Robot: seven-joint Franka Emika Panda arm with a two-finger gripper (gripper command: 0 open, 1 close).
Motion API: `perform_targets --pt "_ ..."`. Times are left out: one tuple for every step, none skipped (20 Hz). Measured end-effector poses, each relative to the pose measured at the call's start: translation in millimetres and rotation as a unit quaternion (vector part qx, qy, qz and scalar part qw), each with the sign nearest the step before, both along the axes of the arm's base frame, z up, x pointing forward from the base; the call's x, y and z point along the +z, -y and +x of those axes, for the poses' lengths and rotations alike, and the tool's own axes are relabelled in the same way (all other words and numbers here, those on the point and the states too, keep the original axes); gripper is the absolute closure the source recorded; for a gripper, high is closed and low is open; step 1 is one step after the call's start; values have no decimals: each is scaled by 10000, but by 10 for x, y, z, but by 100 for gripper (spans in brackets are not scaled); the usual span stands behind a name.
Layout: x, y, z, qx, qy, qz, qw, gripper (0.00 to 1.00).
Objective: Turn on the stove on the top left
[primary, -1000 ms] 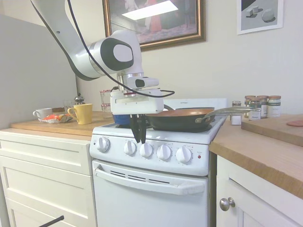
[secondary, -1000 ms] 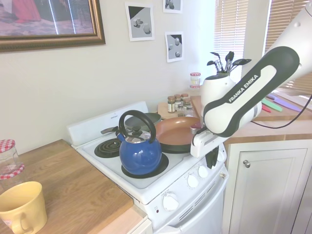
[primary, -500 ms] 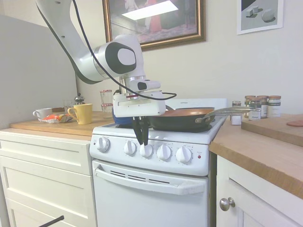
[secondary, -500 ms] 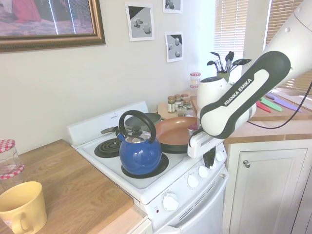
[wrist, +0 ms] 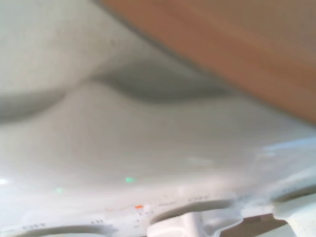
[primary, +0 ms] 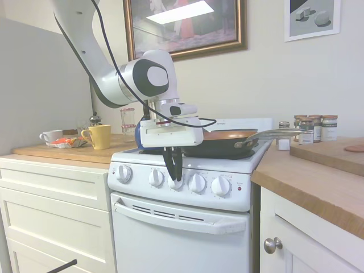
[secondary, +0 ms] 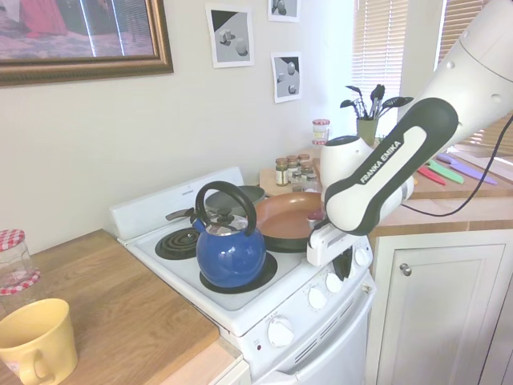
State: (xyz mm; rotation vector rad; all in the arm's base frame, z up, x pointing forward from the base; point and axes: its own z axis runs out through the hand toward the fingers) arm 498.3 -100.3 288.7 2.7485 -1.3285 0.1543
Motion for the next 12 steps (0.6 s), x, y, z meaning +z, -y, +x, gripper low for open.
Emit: perform_targets --pt "5 -6 5 5 6 -1 10000 100" --pt "9 -10 10 9 12 -3 10000 100" --pt "15 -14 16 13 19 -5 10000 100" --pt "22 -20 22 18 26 -7 10000 100" --pt "29 -25 28 22 33 -8 10000 100" --pt "38 -33 37 26 42 -11 10000 100" --pt "48 -40 45 29 50 -14 10000 100" --pt "55 -47 49 29 52 -17 10000 100" --pt "60 -54 52 30 51 -21 10000 100" --pt "66 -59 53 31 52 -23 10000 100" --pt "71 -65 54 33 54 -26 10000 100" --pt "76 -77 55 33 55 -30 10000 100"
